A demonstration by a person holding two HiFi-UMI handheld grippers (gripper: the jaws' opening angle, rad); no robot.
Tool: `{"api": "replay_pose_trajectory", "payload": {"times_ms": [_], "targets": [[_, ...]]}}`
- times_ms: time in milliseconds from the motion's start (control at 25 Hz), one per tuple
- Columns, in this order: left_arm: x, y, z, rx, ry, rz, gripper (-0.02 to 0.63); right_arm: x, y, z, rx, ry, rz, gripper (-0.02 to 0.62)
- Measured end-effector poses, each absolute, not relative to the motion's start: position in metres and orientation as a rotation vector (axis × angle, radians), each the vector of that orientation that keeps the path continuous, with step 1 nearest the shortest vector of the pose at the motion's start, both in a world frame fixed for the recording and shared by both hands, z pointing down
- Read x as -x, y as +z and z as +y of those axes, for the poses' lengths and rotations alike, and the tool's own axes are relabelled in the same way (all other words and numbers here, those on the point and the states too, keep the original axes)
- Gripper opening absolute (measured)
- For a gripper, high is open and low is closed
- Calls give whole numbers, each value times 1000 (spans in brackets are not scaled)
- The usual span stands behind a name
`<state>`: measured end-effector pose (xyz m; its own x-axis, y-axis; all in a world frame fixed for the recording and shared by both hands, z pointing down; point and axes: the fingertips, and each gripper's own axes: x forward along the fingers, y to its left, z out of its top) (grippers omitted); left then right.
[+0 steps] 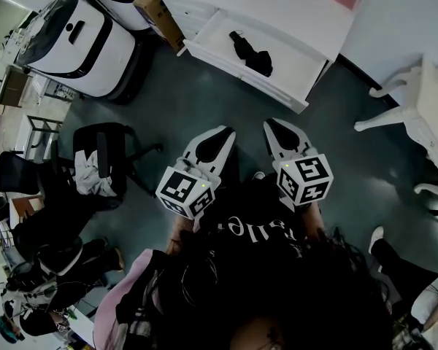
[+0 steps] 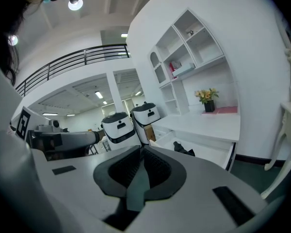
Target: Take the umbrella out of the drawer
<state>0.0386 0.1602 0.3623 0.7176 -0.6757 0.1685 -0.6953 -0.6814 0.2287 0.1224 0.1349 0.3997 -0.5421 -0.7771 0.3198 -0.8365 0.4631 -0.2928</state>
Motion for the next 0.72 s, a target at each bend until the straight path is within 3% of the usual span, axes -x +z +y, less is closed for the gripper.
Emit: {"api": "replay_pose_trajectory", "payload": {"times_ms": [720], "targets": [[44, 371, -39, -2672, 132, -919, 34, -48, 413, -46, -1546, 695, -2375, 58]]}}
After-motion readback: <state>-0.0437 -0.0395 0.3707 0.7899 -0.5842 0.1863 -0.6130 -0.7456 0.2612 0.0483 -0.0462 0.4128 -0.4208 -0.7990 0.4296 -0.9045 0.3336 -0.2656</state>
